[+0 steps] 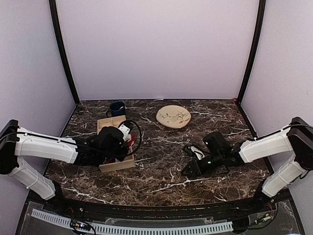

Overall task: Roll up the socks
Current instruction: Place the sock in the storage box.

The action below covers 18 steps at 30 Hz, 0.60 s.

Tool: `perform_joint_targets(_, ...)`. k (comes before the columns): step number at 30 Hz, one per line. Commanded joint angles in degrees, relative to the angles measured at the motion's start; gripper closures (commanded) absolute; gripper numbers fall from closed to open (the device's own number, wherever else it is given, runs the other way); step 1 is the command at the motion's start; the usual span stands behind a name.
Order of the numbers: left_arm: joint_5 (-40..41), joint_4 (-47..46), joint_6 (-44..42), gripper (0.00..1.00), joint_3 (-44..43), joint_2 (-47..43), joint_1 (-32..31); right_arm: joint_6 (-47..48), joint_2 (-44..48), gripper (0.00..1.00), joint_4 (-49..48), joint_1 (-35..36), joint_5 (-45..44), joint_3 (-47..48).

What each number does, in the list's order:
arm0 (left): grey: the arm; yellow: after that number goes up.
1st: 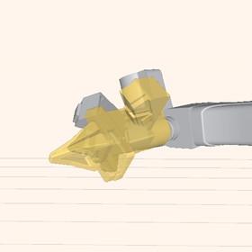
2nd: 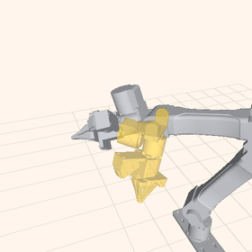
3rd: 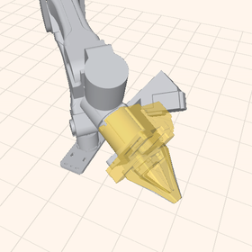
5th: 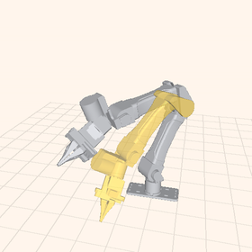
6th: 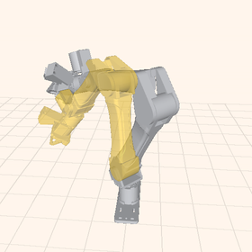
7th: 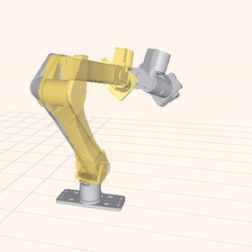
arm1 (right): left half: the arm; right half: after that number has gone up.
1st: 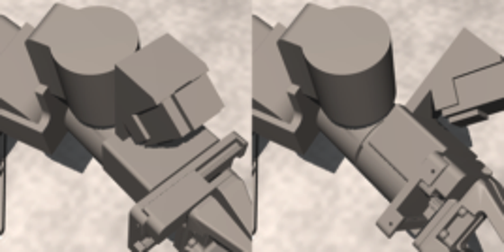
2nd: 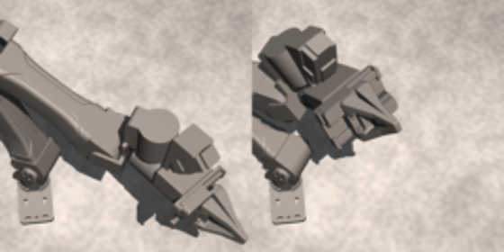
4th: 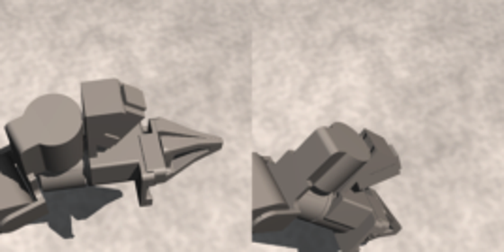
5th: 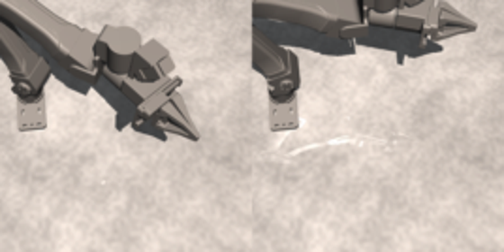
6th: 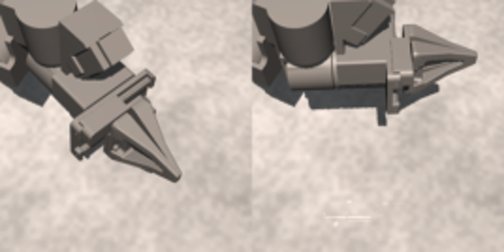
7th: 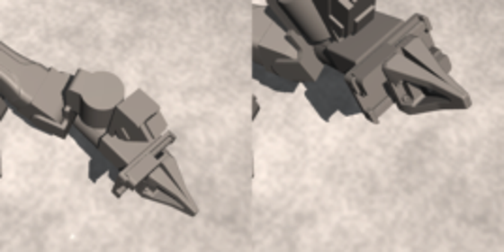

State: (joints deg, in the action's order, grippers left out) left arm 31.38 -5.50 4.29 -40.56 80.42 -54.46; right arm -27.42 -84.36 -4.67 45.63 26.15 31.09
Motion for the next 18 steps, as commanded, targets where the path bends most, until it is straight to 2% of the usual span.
perform_joint_targets(1, 4.96, -1.23, 2.71, 1.00, 1.63, -1.77, 0.23, 0.82, -0.71, 0.58, -1.58, -0.47, 0.83, 1.41)
perform_joint_targets(8, 8.45, -0.14, 2.80, 1.00, 2.61, -2.08, 0.23, 0.70, -1.81, 0.58, -2.45, -0.47, 1.50, 1.33)
perform_joint_targets(18, 10.52, 4.13, 4.79, 1.00, -0.49, 4.72, -1.76, 1.09, -2.08, 0.57, -2.03, -0.45, 1.60, 1.48)
